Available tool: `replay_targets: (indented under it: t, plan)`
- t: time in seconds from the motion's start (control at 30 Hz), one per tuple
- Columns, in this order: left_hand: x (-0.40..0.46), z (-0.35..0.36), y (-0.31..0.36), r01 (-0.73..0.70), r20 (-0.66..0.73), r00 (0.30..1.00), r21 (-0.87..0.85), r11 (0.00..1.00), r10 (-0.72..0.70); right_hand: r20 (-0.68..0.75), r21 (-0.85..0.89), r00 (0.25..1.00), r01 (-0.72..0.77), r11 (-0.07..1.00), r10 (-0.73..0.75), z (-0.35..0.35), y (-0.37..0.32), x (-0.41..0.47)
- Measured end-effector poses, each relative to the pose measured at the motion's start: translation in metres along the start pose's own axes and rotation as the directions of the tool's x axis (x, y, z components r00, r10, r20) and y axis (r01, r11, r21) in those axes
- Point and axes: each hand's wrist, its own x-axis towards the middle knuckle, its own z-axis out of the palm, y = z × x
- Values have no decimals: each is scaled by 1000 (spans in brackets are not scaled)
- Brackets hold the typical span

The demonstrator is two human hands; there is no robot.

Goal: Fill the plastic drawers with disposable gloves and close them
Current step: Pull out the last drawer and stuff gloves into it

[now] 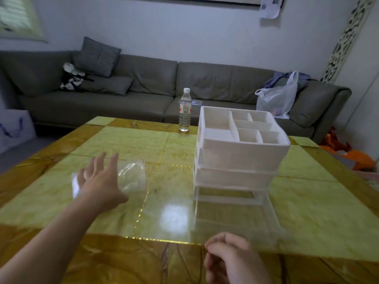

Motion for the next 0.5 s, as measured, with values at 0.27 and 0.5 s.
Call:
replay_targets:
  t: [0.27,0.5]
  plan:
    - [-16,-10,-27,-40,-43,998,-142,989,34,6,-114,962,274,955,-275,15,-7,-2]
    - [-75,-20,19,-541,-144,841,-241,806,521,7,-322,741,637,700,-671,18,-37,3]
